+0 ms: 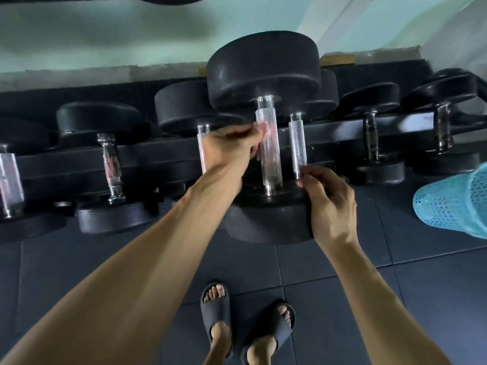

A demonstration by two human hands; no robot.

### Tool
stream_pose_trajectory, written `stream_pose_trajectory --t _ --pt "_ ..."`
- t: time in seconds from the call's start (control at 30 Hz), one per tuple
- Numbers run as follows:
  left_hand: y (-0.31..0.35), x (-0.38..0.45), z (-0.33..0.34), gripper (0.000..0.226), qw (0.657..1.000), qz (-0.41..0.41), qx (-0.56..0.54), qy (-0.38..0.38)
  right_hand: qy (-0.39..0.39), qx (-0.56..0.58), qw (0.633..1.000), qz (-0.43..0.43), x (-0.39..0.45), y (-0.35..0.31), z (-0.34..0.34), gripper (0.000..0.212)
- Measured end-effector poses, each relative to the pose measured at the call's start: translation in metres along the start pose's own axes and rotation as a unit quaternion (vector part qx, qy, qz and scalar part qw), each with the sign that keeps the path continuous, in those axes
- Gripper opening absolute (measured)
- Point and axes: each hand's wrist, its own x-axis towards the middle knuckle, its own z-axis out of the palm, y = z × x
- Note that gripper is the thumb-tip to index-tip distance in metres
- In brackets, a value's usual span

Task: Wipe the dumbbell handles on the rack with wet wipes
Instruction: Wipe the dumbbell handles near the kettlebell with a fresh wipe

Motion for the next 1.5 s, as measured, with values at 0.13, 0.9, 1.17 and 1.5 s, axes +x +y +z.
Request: stream_pose_trajectory --t 0.13,0.9,1.17,1.5 --pt "-0.018 -0.019 -0.021 0.022 0.99 -0.019 0.115 -0.08 -0.003 -0.007 1.0 0.004 -0.001 -0.002 0.0 0.036" --pt "-0.019 0.0 -0.023 0.024 0.988 -0.04 0.127 -0.075 0.01 0.007 1.0 -0.002 -0.001 -0.001 0.002 0.024" --pt "-0.002 -0.002 -0.015 0.017 0.995 -0.059 -0.045 -0.065 0.003 0.006 1.0 -0.015 -0.002 -0.001 0.001 0.014" --pt "-0.005 -0.026 -0.015 0.028 0.944 0.093 0.302 -0.093 0.005 0.014 1.0 -0.022 -0.002 -0.002 0.001 0.014"
